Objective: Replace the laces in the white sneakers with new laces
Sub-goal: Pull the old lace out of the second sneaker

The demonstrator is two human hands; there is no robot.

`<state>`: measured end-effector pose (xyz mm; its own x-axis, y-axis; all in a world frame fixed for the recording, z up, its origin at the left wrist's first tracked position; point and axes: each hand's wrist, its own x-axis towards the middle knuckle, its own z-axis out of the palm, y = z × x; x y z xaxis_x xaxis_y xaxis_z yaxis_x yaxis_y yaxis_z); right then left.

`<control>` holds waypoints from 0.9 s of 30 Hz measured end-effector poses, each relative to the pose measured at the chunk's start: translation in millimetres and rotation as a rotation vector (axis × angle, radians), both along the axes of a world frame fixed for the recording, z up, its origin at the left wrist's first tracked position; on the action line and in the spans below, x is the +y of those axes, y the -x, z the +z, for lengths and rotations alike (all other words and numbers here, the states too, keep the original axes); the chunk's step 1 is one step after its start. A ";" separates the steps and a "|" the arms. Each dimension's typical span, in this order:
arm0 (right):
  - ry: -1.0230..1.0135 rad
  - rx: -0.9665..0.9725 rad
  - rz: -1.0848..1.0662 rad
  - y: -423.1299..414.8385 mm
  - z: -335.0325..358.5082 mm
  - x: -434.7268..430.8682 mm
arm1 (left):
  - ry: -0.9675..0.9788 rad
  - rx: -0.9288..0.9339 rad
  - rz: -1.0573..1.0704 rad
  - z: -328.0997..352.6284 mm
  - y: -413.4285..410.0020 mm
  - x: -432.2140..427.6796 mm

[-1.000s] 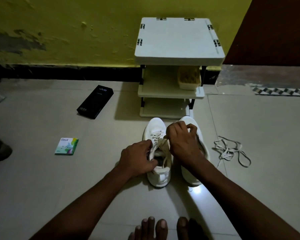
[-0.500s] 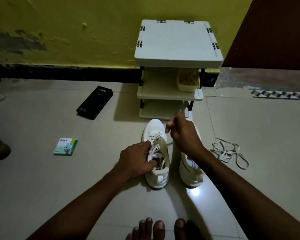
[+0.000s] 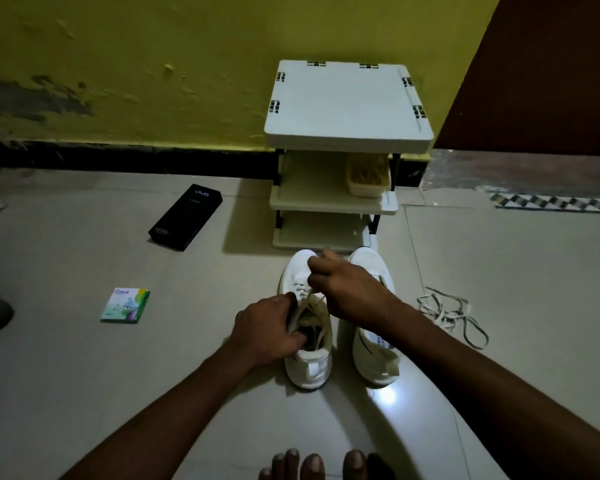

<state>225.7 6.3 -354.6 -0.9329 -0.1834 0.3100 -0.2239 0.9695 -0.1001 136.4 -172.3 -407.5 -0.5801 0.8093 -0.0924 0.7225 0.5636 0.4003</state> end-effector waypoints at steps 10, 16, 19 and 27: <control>1.691 0.108 -0.564 -14.0 -18.4 -32.4 | -0.012 0.015 0.005 -1.9 -1.4 -0.5; 0.865 -0.192 -0.342 -10.8 -19.6 -24.3 | -0.023 0.048 0.008 -6.5 -6.3 0.9; 0.481 -0.303 -0.201 -14.5 -16.7 -26.2 | 0.003 0.040 0.015 -7.3 -7.7 -1.7; 0.460 -0.270 -0.347 -44.8 -5.7 12.1 | -0.056 0.076 -0.040 -11.5 -4.0 -2.0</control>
